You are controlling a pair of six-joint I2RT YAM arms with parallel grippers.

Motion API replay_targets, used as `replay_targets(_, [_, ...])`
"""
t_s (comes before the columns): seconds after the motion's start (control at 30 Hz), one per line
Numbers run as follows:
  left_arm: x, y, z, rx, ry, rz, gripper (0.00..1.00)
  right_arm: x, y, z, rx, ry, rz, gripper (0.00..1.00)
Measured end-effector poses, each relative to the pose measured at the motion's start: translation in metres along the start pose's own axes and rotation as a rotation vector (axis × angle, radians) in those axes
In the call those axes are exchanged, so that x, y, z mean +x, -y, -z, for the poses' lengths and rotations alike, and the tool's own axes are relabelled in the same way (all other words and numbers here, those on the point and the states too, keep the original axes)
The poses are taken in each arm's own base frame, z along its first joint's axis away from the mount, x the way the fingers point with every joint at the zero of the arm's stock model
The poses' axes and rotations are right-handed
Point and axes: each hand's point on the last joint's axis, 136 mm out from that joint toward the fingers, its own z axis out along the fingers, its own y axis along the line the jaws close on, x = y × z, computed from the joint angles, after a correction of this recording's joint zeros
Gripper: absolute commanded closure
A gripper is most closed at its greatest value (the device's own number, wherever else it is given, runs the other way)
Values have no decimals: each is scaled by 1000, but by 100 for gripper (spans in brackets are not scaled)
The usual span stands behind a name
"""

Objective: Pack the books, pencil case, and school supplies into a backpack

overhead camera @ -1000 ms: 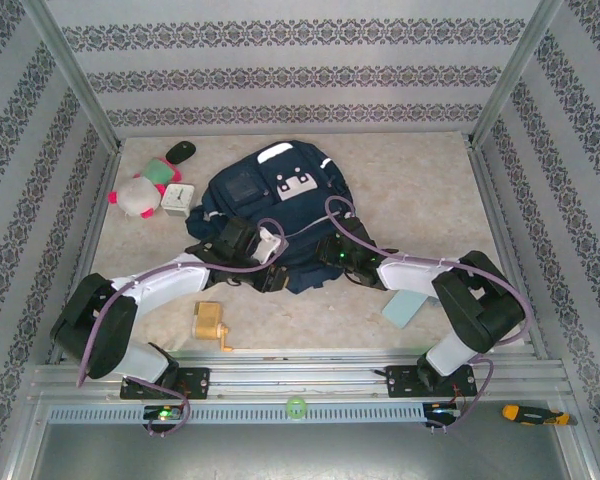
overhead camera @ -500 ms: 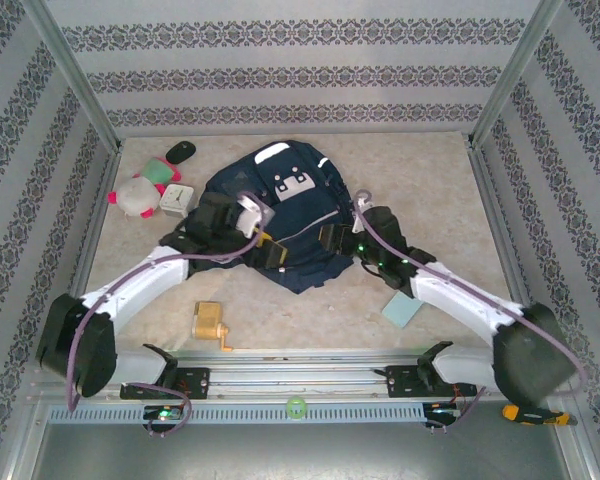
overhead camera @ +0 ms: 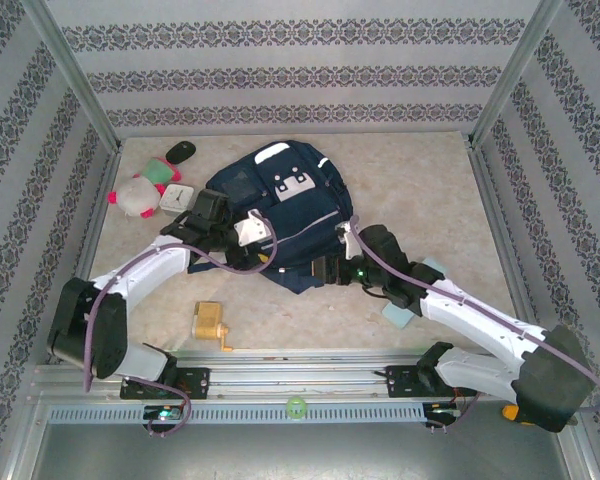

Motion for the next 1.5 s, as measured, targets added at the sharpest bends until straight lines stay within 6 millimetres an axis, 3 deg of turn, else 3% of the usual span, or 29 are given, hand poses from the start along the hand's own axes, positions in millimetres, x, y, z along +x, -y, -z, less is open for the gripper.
replay_targets(0.2, [23,2,-25,44,-65,-161,11,8,7,-6,15,-24,-28,46])
replay_targets(0.43, [26,-5,-44,38,-87,-264,13,7,8,-7,11,-16,-41,46])
replay_targets(0.63, [18,0,-59,51,-58,-267,85,8,8,-7,11,-18,-45,47])
replay_targets(0.67, [14,-2,-59,46,-47,-247,95,9,8,-7,15,-22,-47,47])
replay_targets(0.7, [9,-4,-58,42,-34,-232,100,10,9,-6,20,-25,-49,47])
replay_targets(0.83, [-16,-13,-45,6,40,-123,100,18,11,3,60,-40,-53,47])
replay_targets(1.03, [-60,-27,-5,-78,172,14,100,18,-1,11,91,-56,-37,47])
replay_targets(1.17, [-71,-30,4,-88,210,72,100,14,-5,5,101,-63,-46,47])
replay_targets(1.23, [-70,-30,3,-83,205,70,82,16,-3,-1,117,-77,-58,46])
replay_targets(1.3, [-67,-27,-1,-75,189,31,49,20,1,-5,131,-88,-82,44])
replay_targets(1.33, [-65,-25,-3,-67,180,12,38,21,2,-6,131,-87,-90,44])
replay_targets(1.4, [-60,-18,-13,-46,155,-46,27,21,8,-6,130,-70,-124,44])
replay_targets(1.5, [-53,-10,-33,-24,98,-96,21,18,26,-1,148,-30,-190,44])
